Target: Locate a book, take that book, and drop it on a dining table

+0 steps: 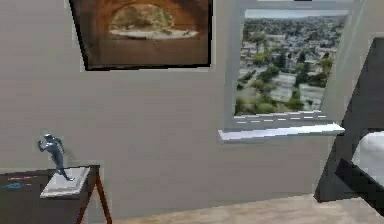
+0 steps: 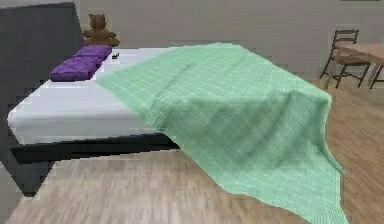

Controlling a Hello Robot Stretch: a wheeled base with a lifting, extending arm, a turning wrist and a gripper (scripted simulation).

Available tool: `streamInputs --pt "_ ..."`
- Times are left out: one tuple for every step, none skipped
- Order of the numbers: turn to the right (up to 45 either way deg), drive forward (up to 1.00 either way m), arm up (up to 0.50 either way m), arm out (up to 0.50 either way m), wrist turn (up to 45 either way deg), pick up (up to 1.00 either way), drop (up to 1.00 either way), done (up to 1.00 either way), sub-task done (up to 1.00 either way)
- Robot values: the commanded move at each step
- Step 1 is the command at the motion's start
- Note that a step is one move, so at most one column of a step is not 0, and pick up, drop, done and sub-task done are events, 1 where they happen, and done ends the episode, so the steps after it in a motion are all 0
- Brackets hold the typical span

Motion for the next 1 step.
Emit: streamInputs --pt "-45.0 0.00 0.00 0.00 0.0 0.00 0.00 0.00 0.00"
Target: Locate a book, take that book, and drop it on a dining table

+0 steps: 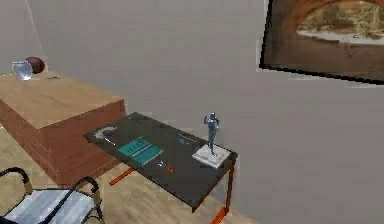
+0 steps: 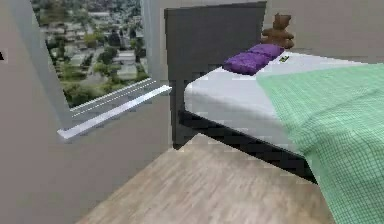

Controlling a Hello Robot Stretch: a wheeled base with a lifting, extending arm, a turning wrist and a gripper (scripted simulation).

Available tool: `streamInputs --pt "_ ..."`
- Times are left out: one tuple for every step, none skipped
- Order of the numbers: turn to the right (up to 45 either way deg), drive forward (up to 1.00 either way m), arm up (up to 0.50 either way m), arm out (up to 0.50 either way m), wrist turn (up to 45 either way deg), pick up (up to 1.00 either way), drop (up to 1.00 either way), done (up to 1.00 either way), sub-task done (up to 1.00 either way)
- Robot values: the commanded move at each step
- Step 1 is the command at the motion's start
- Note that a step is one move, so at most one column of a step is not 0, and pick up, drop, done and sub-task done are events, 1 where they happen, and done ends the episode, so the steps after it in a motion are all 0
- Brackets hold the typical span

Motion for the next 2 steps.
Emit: streamInputs --pt "-45.0 0.00 0.00 0.00 0.0 0.00 0.00 0.00 0.00" --pt "-45.0 0.00 0.00 0.00 0.0 0.00 0.00 0.00 0.00"
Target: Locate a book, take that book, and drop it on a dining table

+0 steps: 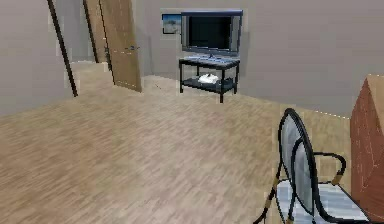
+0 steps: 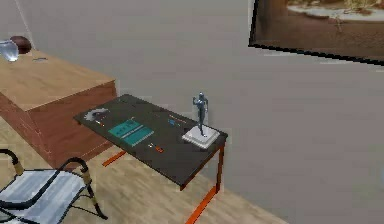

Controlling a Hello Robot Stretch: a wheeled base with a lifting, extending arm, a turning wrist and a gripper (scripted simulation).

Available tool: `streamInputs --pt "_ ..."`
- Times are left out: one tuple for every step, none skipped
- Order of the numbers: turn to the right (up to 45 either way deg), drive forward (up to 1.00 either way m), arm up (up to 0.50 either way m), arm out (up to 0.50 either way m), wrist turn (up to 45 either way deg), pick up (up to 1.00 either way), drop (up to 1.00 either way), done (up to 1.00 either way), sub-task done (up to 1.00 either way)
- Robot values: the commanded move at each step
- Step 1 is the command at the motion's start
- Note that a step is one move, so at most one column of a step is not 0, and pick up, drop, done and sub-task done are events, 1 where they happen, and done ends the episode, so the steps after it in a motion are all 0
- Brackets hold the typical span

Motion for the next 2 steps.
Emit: streamInputs --pt "-15.0 0.00 0.00 0.00 0.0 0.00 0.00 0.00 0.00" --pt "45.0 0.00 0.00 0.00 0.0 0.00 0.00 0.00 0.00"
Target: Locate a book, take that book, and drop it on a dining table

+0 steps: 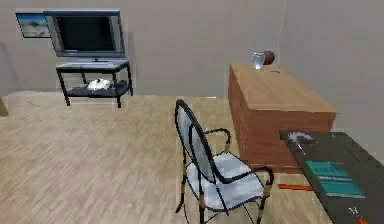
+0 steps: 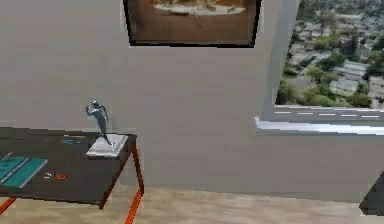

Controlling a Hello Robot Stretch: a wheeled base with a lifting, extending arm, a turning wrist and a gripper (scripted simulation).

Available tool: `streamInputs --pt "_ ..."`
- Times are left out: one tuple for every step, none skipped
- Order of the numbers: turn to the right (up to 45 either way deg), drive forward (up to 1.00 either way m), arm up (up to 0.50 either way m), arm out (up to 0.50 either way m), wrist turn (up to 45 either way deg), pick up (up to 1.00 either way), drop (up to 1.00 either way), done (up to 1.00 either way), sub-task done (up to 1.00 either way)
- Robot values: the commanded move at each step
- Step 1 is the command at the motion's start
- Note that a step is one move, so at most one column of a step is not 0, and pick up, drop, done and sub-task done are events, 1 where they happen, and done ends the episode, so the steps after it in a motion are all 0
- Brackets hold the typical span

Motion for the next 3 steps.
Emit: streamInputs --pt "27.0 0.00 0.00 0.00 0.0 0.00 0.00 0.00 0.00" --pt "0.0 0.45 0.00 0.00 0.0 0.00 0.00 0.00 0.00" --pt "-45.0 0.00 0.00 0.00 0.0 0.00 0.00 0.00 0.00"
